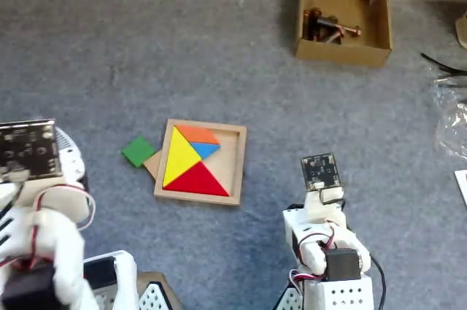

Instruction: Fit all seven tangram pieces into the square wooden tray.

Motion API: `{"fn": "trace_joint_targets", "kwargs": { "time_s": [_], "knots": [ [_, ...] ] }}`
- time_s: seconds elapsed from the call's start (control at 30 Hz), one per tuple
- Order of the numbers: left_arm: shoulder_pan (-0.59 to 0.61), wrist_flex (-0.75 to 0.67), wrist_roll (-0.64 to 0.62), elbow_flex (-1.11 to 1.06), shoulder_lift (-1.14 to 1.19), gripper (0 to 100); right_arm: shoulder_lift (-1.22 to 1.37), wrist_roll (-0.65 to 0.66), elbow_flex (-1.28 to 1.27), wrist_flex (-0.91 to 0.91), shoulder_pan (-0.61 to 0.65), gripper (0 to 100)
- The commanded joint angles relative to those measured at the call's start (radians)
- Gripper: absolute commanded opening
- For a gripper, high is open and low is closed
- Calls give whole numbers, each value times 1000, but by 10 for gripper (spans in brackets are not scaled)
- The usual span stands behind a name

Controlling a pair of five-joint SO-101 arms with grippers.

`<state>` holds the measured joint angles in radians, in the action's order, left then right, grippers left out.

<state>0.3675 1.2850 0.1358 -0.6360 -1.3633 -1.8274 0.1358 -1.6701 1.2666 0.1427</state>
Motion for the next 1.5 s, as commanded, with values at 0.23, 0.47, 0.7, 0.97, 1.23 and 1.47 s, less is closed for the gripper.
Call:
{"fn": "trace_joint_targets", "kwargs": {
  "time_s": [0.23,0.47,0.7,0.97,1.23,1.47],
  "knots": [
    [-120,-144,130,-335,-122,10,-8,-8,-117,-18,10,5],
    [-148,-258,129,-545,-130,10,-8,-8,-117,-18,10,5],
    [-150,-345,127,-727,-130,10,-8,-8,-117,-18,10,5],
    [-150,-463,127,-905,-131,10,-8,-8,-117,-18,10,5],
    [-150,-486,127,-977,-131,10,-8,-8,-117,-18,10,5],
    [-150,-483,129,-1046,-131,10,-8,-8,-117,-18,10,5]
  ]
}}
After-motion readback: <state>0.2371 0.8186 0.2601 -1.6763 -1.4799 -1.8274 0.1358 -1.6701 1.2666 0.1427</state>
